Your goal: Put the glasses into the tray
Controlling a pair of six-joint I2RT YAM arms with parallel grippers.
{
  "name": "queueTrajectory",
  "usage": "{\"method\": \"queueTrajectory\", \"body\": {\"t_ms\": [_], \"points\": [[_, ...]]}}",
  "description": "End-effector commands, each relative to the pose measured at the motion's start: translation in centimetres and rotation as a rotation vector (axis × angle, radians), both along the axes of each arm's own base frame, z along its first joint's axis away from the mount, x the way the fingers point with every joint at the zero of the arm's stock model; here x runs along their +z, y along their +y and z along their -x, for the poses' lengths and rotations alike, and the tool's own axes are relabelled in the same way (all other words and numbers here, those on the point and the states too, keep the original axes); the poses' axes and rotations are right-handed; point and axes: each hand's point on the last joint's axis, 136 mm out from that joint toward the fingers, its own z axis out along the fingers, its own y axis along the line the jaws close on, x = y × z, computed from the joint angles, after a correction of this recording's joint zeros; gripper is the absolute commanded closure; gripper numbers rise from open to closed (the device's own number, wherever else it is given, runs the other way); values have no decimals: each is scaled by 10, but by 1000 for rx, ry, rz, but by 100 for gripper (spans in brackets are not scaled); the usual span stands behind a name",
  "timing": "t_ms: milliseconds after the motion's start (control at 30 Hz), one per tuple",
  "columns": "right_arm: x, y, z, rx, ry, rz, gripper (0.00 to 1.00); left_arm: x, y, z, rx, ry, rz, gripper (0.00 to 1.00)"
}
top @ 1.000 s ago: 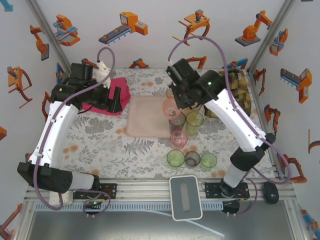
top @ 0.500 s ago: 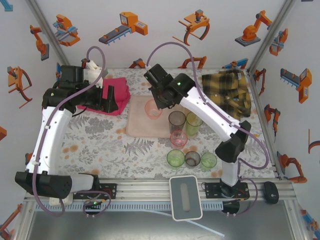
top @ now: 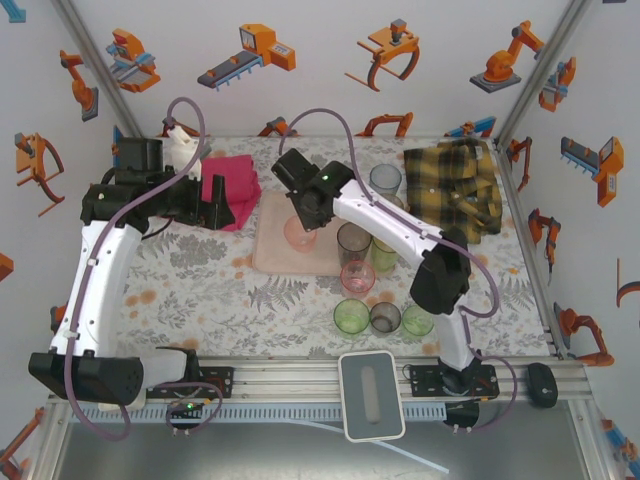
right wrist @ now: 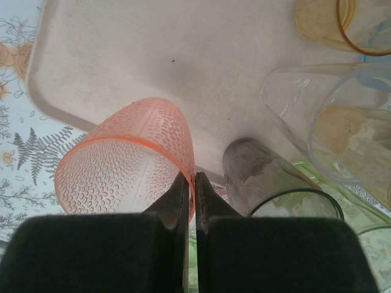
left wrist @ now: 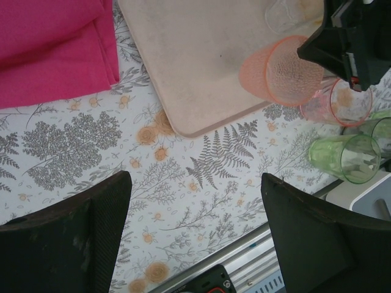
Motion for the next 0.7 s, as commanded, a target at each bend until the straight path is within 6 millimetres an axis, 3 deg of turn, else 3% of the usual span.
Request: {"method": "queueTrajectory", "body": {"t_ms": [0,367,667], "points": [[-8,-1,-10,-28,-9,-16,95,6,-1,3,-1,-11,35,21],[-38,-7,-5,-39,39,-4,95,4,1,2,8,-5,44,20],[-51,-9,-1,-42,60,2,95,3,3,1,16,2,54,20]]}}
